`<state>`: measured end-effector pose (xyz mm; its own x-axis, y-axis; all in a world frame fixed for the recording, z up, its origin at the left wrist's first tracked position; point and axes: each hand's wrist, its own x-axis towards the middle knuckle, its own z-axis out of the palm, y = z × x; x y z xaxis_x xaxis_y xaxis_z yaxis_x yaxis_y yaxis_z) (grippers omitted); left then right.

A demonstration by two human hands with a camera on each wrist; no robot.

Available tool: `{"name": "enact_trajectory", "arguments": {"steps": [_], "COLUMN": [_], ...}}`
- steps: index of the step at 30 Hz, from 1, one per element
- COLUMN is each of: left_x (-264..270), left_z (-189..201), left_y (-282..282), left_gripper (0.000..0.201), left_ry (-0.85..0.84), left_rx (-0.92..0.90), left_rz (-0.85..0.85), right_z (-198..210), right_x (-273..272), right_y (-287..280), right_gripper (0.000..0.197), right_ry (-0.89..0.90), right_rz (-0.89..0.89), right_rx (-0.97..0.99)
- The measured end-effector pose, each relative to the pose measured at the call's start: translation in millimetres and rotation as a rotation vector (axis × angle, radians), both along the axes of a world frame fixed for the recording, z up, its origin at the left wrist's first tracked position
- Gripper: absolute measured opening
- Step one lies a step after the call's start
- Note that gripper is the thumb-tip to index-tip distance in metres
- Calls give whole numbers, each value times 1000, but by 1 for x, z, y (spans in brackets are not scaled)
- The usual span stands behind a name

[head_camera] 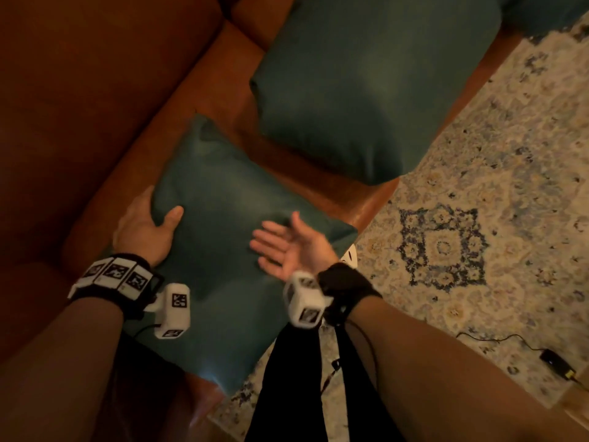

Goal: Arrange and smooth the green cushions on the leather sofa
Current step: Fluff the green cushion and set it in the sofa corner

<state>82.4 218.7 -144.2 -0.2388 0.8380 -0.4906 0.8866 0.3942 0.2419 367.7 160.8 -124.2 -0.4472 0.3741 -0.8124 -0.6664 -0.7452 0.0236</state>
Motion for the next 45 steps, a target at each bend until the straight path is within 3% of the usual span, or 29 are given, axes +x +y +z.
{"name": "enact_trajectory", "arguments": {"steps": [2,4,6,8,10,11,13,14,16,19,20,22,23,25,28,29,31,32,33,34,35,36,37,38,39,41,42,45], "left_x": [0,4,16,27,44,57,82,89,90,64,55,47,48,66,102,101,85,65,46,31,25,16,14,25,27,29,26,11], "left_z": [-3,-2,17,42,62,68,69,64,48,30,27,30,31,30,32,18,-4,-39,-84,-106,-108,-84,-36,19,44,74,75,49], "left_y": [3,5,0,-20,-49,-64,-92,-105,-127,-161,-173,-194,-199,-201,-178,-181,-203,-244,-286,-311,-323,-322,-298,-264,-241,-186,-168,-119], "left_gripper": [67,67,62,40,12,8,18,22,28,27,26,33,36,36,23,20,28,39,54,78,97,94,69,39,26,21,22,50], "left_ry": [29,55,40,-17,-271,-510,-968,-1033,-917,-647,-540,-241,-185,-254,-738,-803,-645,-544,-487,-525,-568,-637,-657,-757,-929,-1345,-1514,-1647], "left_rx": [-23,-40,35,286,367,241,-199,-414,-722,-936,-984,-1111,-1121,-1073,-1038,-1011,-1002,-1003,-950,-929,-928,-902,-897,-862,-776,-459,-291,145], "left_rz": [4,30,137,189,243,350,604,671,666,541,426,-4,-202,-283,47,167,223,249,305,331,402,485,546,567,579,887,1041,1560], "right_z": [-18,-26,-29,-18,6,16,27,25,13,-10,-12,-8,-1,16,20,14,-51,-77,-86,-67,-35,-3,25,43,58,65,66,49], "right_x": [35,77,115,133,121,103,50,26,-1,25,38,54,48,21,-28,-31,12,39,61,67,56,41,26,15,-3,-42,-67,-126], "right_y": [-5,-11,-14,-9,5,12,19,21,27,49,57,65,64,53,36,41,61,77,93,103,108,109,107,105,103,105,109,138], "right_gripper": [47,39,32,30,27,27,30,30,30,27,25,29,42,46,44,52,75,84,88,85,76,68,64,64,59,28,24,40], "right_ry": [-94,-282,-508,-655,-560,-452,-282,-227,-263,-404,-431,-537,-495,-264,-32,-23,-179,-175,-179,-165,-195,-230,-161,-55,23,79,32,-177], "right_rz": [-178,-242,-143,-8,55,148,567,857,1370,2004,2230,2612,2737,2850,2871,2943,3044,3099,3164,3226,3234,3199,3190,3071,2801,2126,1795,969], "right_rx": [-109,-213,-263,-232,-90,-7,146,214,267,441,527,725,807,926,842,862,911,913,926,990,975,958,885,815,730,597,548,278]}}
